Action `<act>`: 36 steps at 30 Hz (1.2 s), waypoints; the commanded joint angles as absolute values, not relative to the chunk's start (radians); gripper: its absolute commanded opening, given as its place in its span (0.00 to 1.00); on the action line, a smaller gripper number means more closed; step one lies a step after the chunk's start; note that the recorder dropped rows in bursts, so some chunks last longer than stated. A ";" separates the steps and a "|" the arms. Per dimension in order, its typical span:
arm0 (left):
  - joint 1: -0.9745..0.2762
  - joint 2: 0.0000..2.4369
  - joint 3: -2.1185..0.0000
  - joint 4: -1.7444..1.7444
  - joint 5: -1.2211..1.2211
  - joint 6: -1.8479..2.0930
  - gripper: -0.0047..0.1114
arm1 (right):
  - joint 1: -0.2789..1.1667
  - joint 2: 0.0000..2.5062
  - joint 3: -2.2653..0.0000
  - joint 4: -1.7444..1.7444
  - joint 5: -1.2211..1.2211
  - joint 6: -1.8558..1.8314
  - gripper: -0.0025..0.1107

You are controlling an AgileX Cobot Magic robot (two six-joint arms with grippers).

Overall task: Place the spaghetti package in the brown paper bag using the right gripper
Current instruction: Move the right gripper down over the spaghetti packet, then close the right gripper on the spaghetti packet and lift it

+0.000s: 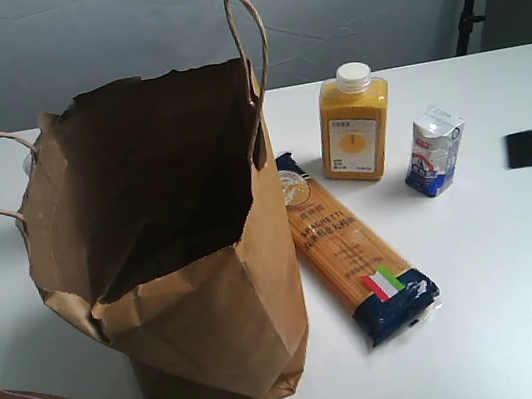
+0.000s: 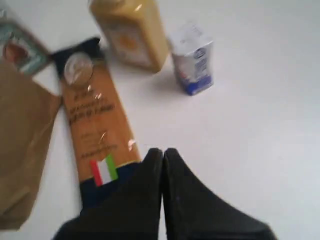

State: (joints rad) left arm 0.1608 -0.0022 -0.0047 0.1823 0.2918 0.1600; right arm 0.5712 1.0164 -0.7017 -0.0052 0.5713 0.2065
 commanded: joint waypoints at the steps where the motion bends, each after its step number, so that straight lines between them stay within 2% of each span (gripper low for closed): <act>1: 0.159 0.000 0.000 0.178 0.286 0.156 0.04 | 0.710 1.361 -0.862 -0.019 0.604 0.136 0.16; 2: 0.159 0.000 0.000 0.178 0.286 0.156 0.04 | 0.728 1.432 -0.895 -0.019 0.613 0.127 0.27; 3: 0.159 0.000 0.000 0.178 0.286 0.156 0.04 | 0.742 1.518 -0.938 -0.019 0.622 0.107 0.43; 6: 0.159 0.000 0.000 0.178 0.286 0.156 0.04 | 0.750 1.644 -1.008 -0.019 0.629 0.104 0.73; 8: 0.159 0.000 0.000 0.178 0.286 0.156 0.04 | 0.758 1.715 -1.053 -0.028 0.629 0.104 0.82; 22: 0.159 0.000 0.000 0.178 0.286 0.156 0.04 | 0.770 1.972 -1.280 -0.035 0.629 0.019 0.83; 36: 0.159 0.000 0.000 0.178 0.286 0.156 0.04 | 0.786 2.112 -1.305 -0.040 0.607 -0.030 0.83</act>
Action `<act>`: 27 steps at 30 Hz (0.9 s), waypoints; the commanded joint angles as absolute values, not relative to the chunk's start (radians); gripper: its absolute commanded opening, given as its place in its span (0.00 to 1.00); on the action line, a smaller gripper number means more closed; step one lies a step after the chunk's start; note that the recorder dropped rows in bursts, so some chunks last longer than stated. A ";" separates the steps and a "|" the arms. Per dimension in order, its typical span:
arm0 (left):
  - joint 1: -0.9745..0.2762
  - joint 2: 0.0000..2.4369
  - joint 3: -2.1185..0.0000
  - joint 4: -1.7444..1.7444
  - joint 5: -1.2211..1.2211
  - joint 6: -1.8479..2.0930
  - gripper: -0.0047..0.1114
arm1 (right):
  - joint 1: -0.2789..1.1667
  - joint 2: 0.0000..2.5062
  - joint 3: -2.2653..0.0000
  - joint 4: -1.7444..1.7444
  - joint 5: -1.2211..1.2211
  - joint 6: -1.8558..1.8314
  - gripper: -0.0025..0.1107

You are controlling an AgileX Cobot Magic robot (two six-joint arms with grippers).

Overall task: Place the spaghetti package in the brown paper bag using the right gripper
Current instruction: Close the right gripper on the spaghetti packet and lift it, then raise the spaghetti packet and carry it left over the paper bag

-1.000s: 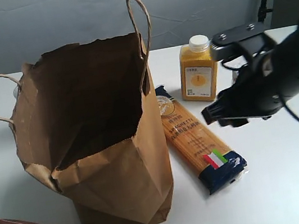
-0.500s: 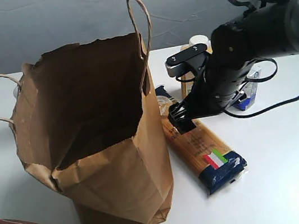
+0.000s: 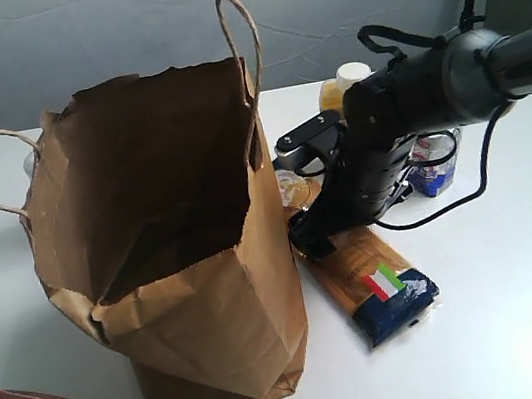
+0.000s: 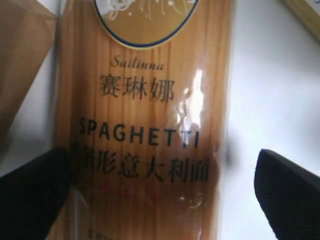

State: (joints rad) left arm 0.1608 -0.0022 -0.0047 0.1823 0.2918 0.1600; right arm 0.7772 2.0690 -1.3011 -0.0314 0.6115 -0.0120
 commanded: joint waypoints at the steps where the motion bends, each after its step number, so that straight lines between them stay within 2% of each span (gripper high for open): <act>1: 0.159 0.000 0.000 0.178 0.286 0.156 0.04 | 0.789 2.119 -1.305 -0.040 0.615 -0.038 0.83; 3: 0.159 0.000 0.000 0.178 0.286 0.156 0.04 | 0.793 2.133 -1.305 -0.038 0.641 -0.049 0.80; 4: 0.159 0.000 0.000 0.178 0.286 0.156 0.04 | 0.793 2.136 -1.305 -0.038 0.651 -0.049 0.76; 5: 0.159 0.000 0.000 0.178 0.286 0.156 0.04 | 0.795 2.135 -1.305 -0.042 0.664 -0.049 0.67; 6: 0.159 0.000 0.000 0.178 0.286 0.156 0.04 | 0.795 2.135 -1.305 -0.044 0.685 -0.049 0.53; 9: 0.159 0.000 0.000 0.178 0.286 0.156 0.04 | 0.791 2.118 -1.296 -0.042 0.723 -0.038 0.02; 16: 0.159 0.000 0.000 0.178 0.286 0.156 0.04 | 0.764 1.939 -1.110 -0.041 0.512 0.108 0.02; 27: 0.159 0.000 0.000 0.178 0.286 0.156 0.04 | 0.757 1.378 -0.798 -0.037 0.263 0.301 0.02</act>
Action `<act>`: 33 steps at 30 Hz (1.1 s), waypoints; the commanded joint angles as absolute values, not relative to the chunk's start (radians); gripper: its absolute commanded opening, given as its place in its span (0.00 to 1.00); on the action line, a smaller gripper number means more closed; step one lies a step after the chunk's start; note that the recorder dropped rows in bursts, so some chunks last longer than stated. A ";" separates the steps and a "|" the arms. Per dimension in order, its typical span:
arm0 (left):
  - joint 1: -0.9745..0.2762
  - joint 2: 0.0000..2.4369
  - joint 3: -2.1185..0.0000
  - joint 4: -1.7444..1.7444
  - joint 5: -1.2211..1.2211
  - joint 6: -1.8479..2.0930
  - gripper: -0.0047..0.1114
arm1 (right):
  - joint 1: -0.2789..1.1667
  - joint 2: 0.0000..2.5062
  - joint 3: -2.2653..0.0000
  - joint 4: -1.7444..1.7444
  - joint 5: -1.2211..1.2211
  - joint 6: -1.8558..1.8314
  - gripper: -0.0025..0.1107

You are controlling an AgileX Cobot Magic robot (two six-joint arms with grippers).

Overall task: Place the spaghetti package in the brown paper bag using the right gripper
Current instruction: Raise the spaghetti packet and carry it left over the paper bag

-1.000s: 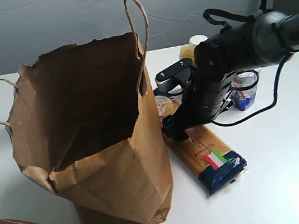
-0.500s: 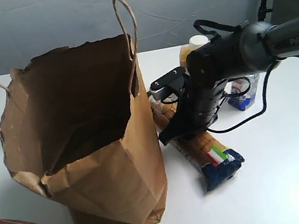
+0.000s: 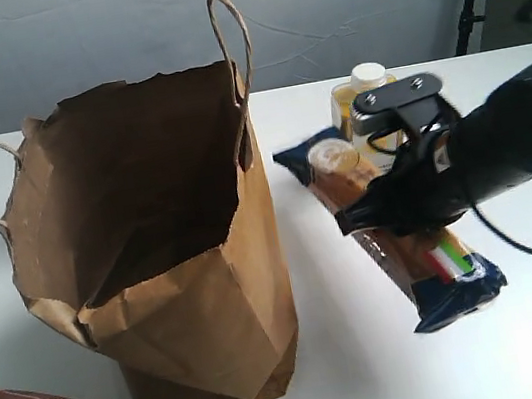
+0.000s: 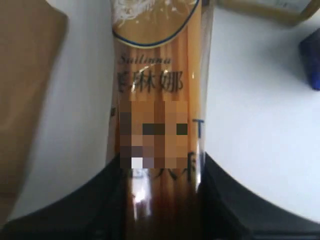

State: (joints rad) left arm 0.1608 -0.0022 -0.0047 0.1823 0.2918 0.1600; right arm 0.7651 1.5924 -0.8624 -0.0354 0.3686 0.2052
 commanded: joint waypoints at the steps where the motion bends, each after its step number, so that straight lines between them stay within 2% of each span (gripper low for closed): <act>1: 0.159 0.000 0.000 0.178 0.286 0.156 0.04 | 0.757 1.320 -0.783 -0.037 0.254 0.324 0.02; 9: 0.159 0.000 0.000 0.178 0.286 0.156 0.04 | 0.759 0.957 -0.758 -0.071 0.140 0.402 0.02; 15: 0.159 0.000 0.000 0.178 0.286 0.156 0.04 | 0.835 0.856 -0.762 -0.071 -0.090 0.412 0.02; 25: 0.159 0.000 0.000 0.178 0.286 0.156 0.04 | 1.070 1.033 -1.005 -0.232 -0.201 0.398 0.02; 33: 0.159 0.000 0.000 0.178 0.286 0.156 0.04 | 1.149 1.318 -1.257 -0.277 -0.199 0.396 0.02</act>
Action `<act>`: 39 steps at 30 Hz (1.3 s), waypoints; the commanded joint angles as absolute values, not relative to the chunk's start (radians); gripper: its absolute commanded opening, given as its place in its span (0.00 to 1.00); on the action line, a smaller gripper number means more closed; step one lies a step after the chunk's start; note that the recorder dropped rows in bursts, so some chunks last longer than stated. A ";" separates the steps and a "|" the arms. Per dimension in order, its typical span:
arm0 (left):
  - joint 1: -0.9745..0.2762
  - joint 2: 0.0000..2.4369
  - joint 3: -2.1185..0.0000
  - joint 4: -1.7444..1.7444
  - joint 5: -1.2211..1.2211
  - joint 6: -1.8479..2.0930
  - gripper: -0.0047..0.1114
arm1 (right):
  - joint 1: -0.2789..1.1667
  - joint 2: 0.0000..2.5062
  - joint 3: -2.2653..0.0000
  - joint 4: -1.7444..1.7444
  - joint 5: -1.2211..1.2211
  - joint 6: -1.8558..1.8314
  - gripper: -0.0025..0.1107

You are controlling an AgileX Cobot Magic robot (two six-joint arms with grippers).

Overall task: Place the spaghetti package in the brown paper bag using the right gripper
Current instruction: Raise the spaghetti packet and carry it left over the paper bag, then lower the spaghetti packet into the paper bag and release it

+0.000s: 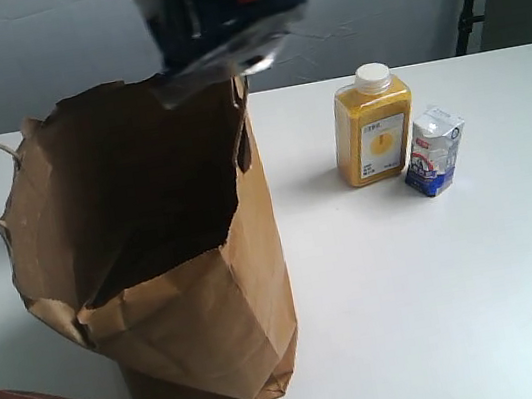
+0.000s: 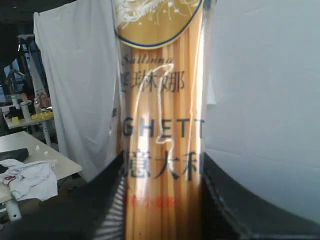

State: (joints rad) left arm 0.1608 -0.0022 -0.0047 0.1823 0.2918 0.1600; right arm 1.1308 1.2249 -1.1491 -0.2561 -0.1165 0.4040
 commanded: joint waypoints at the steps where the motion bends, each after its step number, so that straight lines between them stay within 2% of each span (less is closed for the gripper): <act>1: 0.159 0.000 0.000 0.178 0.286 0.156 0.04 | 1.151 1.357 -1.282 -0.277 -0.199 0.396 0.02; 15: 0.159 0.000 0.000 0.178 0.286 0.156 0.04 | 1.137 1.563 -1.286 -0.327 -0.173 0.391 0.02; 31: 0.159 0.000 0.000 0.178 0.286 0.156 0.04 | 1.137 1.562 -0.959 -0.076 -0.420 0.233 0.03; 33: 0.159 0.000 0.000 0.178 0.286 0.156 0.04 | 1.137 1.562 -0.931 -0.060 -0.420 0.212 0.10; 39: 0.159 0.000 0.000 0.178 0.286 0.156 0.04 | 1.137 1.562 -0.926 -0.046 -0.422 0.207 0.51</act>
State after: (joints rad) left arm 0.1608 -0.0022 -0.0047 0.1823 0.2918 0.1600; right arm 1.1461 1.5790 -0.9185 -0.0670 -0.3545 0.2161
